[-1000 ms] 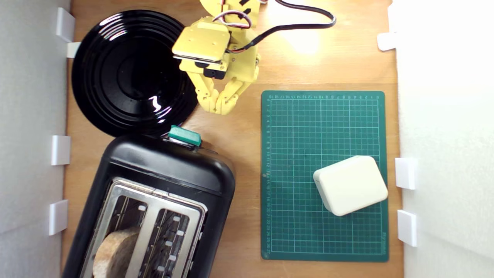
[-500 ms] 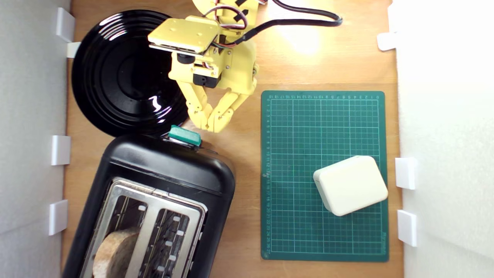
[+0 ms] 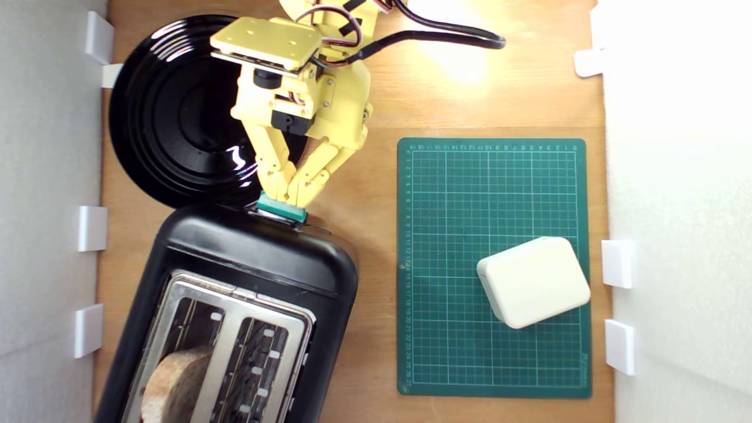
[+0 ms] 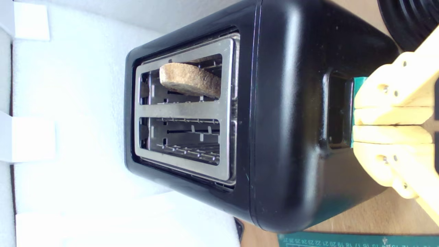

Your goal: Start toaster

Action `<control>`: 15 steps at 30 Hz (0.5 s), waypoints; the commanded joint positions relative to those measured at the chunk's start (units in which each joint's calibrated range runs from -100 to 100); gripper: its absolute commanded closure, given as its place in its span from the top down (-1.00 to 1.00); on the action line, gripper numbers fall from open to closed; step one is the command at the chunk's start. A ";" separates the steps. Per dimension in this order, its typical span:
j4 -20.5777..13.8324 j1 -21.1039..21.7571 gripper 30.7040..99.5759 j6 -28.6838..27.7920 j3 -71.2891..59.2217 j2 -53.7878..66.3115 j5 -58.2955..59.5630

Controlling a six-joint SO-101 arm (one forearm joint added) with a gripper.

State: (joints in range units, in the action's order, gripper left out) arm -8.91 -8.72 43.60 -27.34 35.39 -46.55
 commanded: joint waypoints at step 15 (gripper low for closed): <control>-0.57 -1.75 -0.98 0.93 4.40 -6.66 2.83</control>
State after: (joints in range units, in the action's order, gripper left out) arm -8.91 -10.08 44.41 -26.69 29.55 -45.53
